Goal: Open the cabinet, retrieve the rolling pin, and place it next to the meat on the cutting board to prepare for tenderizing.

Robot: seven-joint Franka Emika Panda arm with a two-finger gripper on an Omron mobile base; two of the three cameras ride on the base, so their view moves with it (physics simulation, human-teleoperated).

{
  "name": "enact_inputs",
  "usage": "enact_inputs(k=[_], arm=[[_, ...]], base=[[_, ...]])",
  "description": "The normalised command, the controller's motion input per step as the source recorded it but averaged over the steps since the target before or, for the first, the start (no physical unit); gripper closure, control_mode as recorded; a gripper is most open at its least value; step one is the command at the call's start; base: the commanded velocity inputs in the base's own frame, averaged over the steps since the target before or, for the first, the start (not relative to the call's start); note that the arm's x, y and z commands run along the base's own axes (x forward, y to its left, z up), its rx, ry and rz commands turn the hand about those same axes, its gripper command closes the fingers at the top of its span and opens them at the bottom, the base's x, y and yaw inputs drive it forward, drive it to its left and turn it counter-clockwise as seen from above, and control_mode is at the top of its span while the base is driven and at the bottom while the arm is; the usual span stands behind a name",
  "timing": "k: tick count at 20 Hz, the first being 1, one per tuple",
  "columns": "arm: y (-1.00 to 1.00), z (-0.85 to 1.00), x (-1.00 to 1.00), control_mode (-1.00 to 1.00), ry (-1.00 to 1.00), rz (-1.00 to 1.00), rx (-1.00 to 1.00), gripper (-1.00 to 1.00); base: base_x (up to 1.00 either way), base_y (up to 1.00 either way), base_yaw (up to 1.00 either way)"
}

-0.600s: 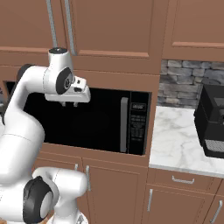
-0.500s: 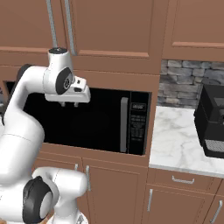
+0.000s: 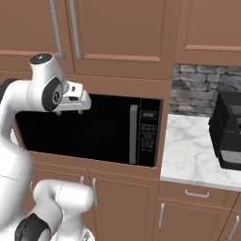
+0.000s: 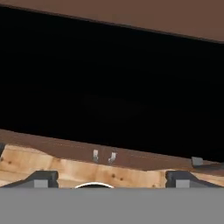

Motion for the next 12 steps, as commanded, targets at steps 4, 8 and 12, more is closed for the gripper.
enact_inputs(k=[4,8,12], arm=[[-0.06,0.53,-0.57,-1.0,-0.3,-0.04,0.07,-1.0],[-0.1,0.73,-0.59,-1.0,-0.39,-0.02,0.07,-1.0],[-0.1,0.85,-0.37,-1.0,-0.42,-0.02,0.04,-1.0]], base=[[0.0,0.0,0.0],[0.0,0.0,0.0],[0.0,0.0,0.0]])
